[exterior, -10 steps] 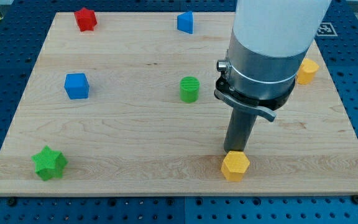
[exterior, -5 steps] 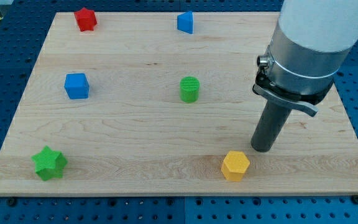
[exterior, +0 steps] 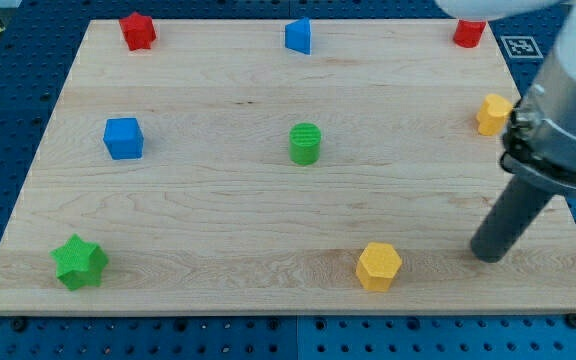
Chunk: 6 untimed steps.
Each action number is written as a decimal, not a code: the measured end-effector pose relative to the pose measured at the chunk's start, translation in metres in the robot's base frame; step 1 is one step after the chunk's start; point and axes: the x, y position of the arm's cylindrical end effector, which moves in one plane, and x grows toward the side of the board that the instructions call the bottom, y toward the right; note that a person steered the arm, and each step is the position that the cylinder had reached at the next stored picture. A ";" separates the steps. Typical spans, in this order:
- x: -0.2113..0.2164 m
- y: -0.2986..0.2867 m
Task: Push the yellow hexagon to the left side of the board
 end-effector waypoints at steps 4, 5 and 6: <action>0.029 -0.069; 0.029 -0.096; 0.029 -0.112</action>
